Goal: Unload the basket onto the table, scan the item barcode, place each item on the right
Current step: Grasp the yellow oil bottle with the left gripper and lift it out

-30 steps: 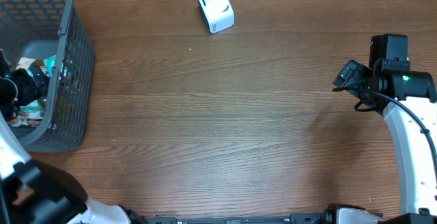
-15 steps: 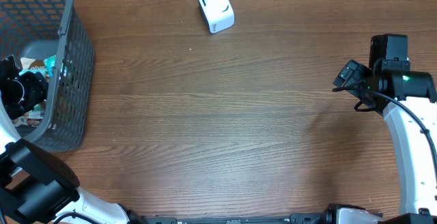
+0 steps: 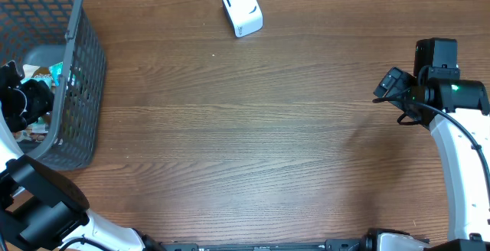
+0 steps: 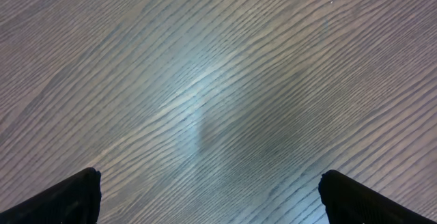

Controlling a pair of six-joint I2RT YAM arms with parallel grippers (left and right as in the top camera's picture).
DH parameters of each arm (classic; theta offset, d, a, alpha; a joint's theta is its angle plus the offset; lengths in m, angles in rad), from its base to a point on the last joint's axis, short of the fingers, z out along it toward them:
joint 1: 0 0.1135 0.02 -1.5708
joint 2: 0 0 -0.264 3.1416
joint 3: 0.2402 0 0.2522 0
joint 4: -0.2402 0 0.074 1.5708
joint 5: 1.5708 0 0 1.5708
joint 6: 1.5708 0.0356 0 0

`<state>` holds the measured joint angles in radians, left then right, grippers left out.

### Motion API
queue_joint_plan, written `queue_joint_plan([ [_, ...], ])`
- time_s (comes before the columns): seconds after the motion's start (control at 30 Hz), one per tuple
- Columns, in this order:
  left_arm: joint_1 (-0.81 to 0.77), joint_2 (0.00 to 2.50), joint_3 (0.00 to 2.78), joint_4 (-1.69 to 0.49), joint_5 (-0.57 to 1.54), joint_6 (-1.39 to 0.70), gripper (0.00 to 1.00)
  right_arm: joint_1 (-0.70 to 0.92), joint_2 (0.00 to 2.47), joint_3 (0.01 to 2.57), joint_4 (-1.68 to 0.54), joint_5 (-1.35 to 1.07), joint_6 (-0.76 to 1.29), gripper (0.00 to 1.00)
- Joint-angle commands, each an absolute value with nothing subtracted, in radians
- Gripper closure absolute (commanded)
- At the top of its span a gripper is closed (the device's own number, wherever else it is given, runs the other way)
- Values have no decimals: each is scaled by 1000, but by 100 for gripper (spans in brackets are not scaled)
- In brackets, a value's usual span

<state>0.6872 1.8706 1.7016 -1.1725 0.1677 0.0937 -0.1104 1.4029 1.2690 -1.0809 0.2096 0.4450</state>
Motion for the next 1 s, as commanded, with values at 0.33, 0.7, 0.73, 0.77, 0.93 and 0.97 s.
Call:
queue_joint_plan([
  [0.33, 680, 1891, 1650, -1127, 165, 109, 57, -112, 1405, 1280, -1076, 216, 453, 0],
  [0.7, 680, 1887, 1916, -1219, 167, 66, 66, -112, 1405, 1280, -1076, 216, 453, 0],
  [0.73, 680, 1887, 1963, -1233, 167, 59, 67, -112, 1405, 1280, -1076, 216, 453, 0],
  [0.77, 680, 1887, 2017, -1249, 167, 48, 67, -112, 1405, 1280, -1076, 216, 453, 0],
  [0.93, 680, 1886, 2318, -1310, 182, -11, 69, -112, 1405, 1280, -1076, 216, 453, 0],
  [0.97, 680, 1885, 2363, -1315, 192, -28, 70, -112, 1405, 1280, -1076, 216, 453, 0],
])
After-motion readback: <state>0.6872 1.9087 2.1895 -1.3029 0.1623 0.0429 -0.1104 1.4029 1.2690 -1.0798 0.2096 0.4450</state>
